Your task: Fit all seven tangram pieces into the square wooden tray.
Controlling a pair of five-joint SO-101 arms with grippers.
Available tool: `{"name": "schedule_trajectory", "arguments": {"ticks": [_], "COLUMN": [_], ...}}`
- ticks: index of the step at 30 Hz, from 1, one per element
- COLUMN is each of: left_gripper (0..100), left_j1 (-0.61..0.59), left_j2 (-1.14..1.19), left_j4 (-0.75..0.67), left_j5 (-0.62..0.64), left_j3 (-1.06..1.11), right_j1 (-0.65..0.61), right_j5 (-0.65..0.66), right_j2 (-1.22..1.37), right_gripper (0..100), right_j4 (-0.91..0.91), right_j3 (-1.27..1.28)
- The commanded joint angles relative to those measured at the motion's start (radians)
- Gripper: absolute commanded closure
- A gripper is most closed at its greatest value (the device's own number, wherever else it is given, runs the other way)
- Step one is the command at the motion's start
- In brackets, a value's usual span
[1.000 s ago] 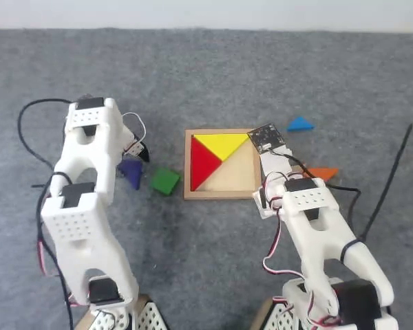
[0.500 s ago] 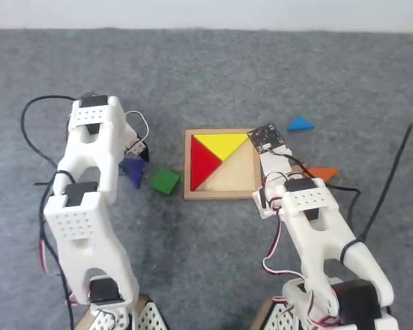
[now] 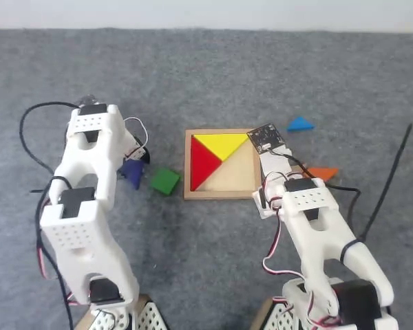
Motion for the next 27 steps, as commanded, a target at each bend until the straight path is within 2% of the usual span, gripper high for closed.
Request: {"name": "schedule_trajectory", "arguments": {"ticks": [1,7,18,27], "left_gripper": [80,84,85,85], "left_j1": [0.008,0.012,0.017,0.021], "left_j2": [-0.034,-0.034,-0.054,-0.249], "left_j4": [-0.003,-0.017,-0.009,-0.017], "left_j5": [-0.017,-0.043,-0.094,-0.192], "left_j3": [0.025,0.025,0.025,0.125], "right_j1": [0.002,0.002,0.002,0.002], "right_j5": [0.012,0.012,0.012,0.012], "right_j2": [-0.044,-0.044,-0.044,-0.045], "right_gripper": [98.0,98.0,98.0,98.0], "right_j4": [-0.018,-0.018,-0.018,-0.018], "right_j3": [-0.026,-0.026,-0.026,-0.026]}}
